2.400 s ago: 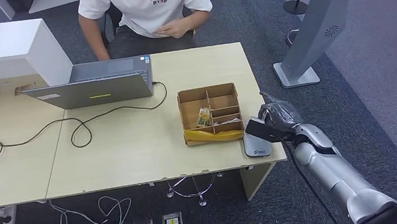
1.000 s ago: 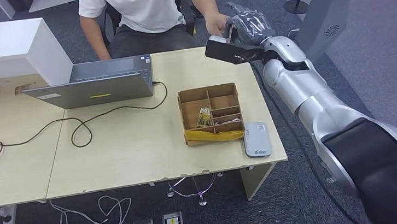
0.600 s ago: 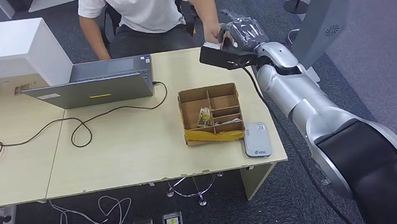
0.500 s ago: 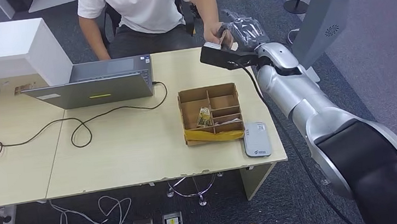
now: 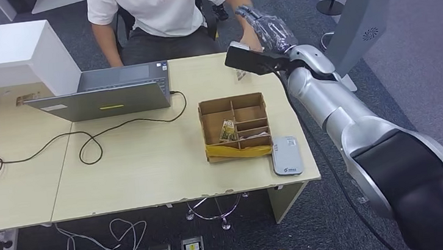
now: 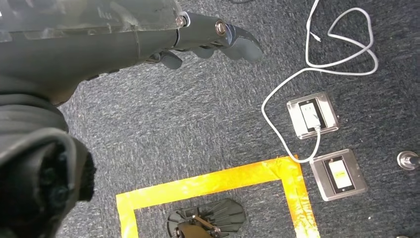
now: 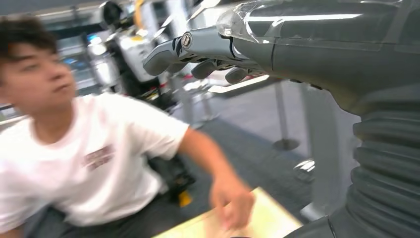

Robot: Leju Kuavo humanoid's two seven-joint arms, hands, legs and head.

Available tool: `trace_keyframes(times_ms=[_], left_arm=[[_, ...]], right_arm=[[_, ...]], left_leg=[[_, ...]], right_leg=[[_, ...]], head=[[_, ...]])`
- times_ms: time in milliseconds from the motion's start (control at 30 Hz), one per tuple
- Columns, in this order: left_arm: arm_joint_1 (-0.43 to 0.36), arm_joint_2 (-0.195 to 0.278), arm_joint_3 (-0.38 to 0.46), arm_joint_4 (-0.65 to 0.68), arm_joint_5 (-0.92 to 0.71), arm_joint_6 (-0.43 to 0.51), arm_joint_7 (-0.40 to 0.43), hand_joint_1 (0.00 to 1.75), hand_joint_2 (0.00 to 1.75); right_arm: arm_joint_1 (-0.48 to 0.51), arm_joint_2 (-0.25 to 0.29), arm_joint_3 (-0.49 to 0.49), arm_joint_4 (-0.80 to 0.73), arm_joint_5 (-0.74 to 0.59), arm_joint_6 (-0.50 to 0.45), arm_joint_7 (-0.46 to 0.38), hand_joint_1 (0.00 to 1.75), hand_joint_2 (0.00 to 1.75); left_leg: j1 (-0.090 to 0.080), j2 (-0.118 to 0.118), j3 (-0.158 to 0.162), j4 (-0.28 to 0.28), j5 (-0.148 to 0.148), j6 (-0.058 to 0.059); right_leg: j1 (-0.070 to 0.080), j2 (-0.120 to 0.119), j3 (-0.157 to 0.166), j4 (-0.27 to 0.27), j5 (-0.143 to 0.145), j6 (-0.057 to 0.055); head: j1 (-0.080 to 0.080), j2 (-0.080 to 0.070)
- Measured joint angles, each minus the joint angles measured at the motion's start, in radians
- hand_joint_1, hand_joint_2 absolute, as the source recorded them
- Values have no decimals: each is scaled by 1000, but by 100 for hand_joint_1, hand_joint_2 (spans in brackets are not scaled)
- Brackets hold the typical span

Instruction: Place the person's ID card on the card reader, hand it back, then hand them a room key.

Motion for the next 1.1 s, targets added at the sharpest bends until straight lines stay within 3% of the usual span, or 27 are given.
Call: trace_keyframes(times_ms=[100, 200, 433, 833, 1100], left_arm=[[1, 0, 0, 0, 7, 0, -7, 0, 0], [3, 0, 0, 0, 16, 0, -11, 0, 0], [9, 2, 0, 0, 24, 3, -15, 0, 0], [9, 8, 0, 0, 20, 5, 5, 0, 0], [7, 11, -7, 0, 5, 5, 32, 0, 0]], right_arm=[[4, 4, -5, -14, -75, 72, -81, 0, 175], [30, 4, -7, -57, -147, 139, -99, 0, 175], [194, -28, -8, -275, -290, 237, 29, 0, 175], [471, -137, -9, -554, -245, 219, 159, 0, 175], [595, -190, -25, -655, -204, 194, 206, 0, 175]], left_leg=[[0, 0, 0, 0, 0, 0], [0, 0, 1, 0, 0, 0], [0, 1, 1, 0, 0, 0], [0, 1, 1, 0, 0, 0], [0, 1, 1, 0, -1, -1]], right_leg=[[0, 0, 0, 0, 0, 0], [0, 0, 0, 0, 0, 0], [0, 0, 0, 0, 0, 0], [0, 0, 0, -1, 0, 0], [0, 1, 0, -1, 0, 0]], head=[[0, 0], [0, 0], [0, 0], [0, 0], [0, 0]])
